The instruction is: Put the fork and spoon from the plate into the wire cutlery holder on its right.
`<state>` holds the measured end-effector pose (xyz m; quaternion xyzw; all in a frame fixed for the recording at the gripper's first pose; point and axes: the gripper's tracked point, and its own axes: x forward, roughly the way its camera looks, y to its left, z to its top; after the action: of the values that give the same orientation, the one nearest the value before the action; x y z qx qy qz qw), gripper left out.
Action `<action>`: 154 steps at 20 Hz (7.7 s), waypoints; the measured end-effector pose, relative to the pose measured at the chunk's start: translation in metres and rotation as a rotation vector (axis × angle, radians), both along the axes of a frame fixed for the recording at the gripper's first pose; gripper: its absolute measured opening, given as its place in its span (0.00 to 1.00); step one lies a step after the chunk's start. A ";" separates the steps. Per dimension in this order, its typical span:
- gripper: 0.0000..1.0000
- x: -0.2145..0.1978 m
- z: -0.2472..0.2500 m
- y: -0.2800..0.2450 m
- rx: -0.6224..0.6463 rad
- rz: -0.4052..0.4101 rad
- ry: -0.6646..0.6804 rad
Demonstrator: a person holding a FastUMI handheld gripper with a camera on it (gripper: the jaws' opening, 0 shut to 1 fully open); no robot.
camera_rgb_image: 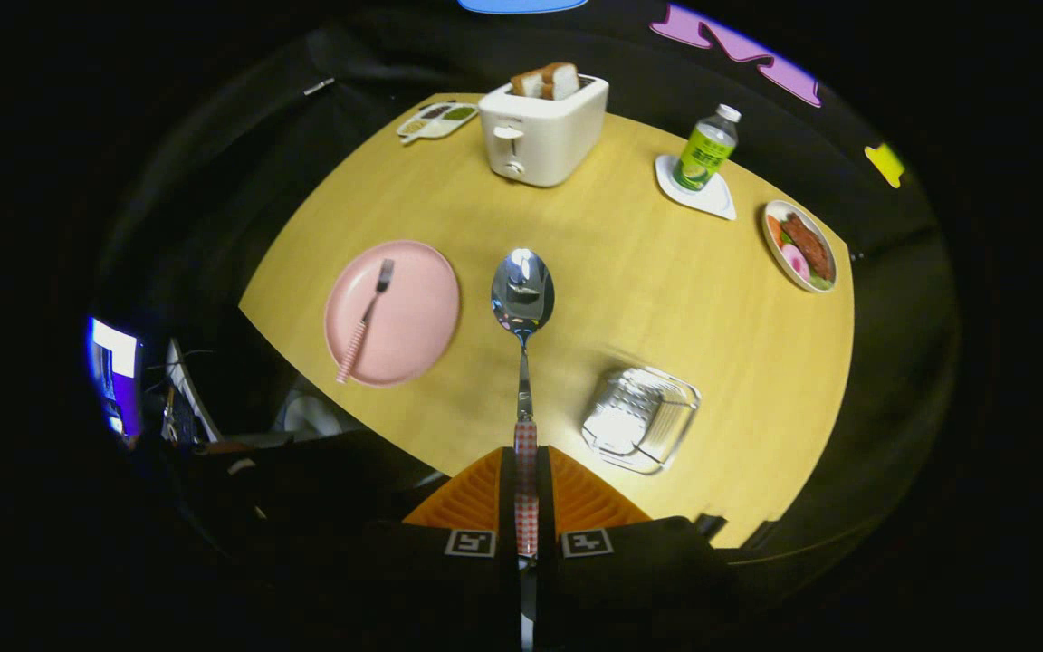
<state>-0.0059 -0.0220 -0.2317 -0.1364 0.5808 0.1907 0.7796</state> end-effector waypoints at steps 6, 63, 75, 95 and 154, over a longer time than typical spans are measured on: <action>0.12 -0.028 -0.031 -0.073 -0.139 -0.016 0.243; 0.39 -0.001 -0.076 0.284 0.345 -0.073 0.140; 0.47 -0.001 -0.139 0.312 0.214 -0.079 0.193; 0.10 0.011 0.006 0.148 0.246 0.030 0.141; 0.77 0.033 0.021 -0.052 -0.067 -0.050 0.025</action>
<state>0.0273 -0.0745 -0.2109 -0.1454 0.5999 0.1532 0.7717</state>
